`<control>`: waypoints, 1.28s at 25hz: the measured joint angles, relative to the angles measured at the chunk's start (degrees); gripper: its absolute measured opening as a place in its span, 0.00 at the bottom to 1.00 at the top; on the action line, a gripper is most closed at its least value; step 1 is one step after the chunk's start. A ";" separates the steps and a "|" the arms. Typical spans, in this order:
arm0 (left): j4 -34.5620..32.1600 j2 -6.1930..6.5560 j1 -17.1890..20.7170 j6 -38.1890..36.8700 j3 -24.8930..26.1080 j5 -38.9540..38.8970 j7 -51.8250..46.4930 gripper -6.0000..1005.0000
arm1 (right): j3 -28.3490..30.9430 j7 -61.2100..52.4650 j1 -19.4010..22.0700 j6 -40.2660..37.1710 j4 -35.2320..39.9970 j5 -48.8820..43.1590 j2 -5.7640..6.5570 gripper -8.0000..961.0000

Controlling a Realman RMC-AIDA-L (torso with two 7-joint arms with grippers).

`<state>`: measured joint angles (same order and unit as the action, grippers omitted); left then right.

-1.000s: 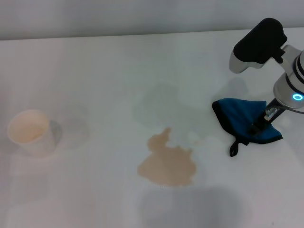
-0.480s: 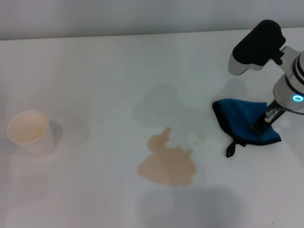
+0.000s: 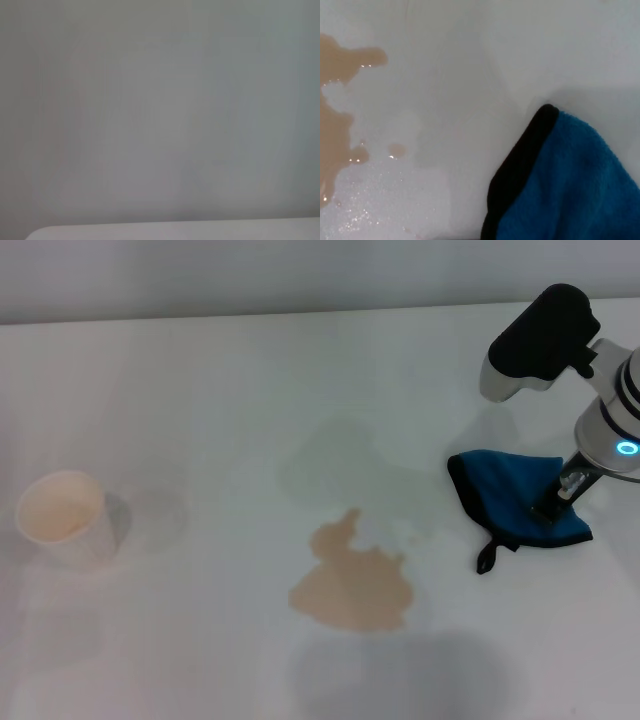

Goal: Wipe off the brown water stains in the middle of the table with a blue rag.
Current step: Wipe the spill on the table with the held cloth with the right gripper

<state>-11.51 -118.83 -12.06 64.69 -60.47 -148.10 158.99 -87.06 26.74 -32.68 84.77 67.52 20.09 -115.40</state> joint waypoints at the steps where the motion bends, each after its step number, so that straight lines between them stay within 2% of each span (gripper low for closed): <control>1: 0.00 0.00 0.01 0.00 0.00 0.00 0.00 0.87 | -0.01 0.07 -0.01 -0.01 -0.01 0.20 0.00 0.03; 8: 0.00 0.00 -0.03 -0.07 0.00 0.00 0.00 0.87 | -1.71 2.26 -0.21 1.40 0.08 5.09 -0.06 0.03; 17: 0.00 0.00 -0.07 -0.10 0.00 0.00 0.00 0.87 | -9.33 2.59 -2.17 2.37 0.10 12.46 -0.46 0.03; 32: -0.01 0.00 -0.07 0.34 -0.16 0.03 0.00 0.87 | -29.10 -2.53 -8.38 -0.76 -0.25 25.29 -0.78 0.03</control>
<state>-11.52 -118.83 -12.13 65.04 -60.63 -148.06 158.99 -116.16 24.21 -41.07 84.02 67.27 45.38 -116.18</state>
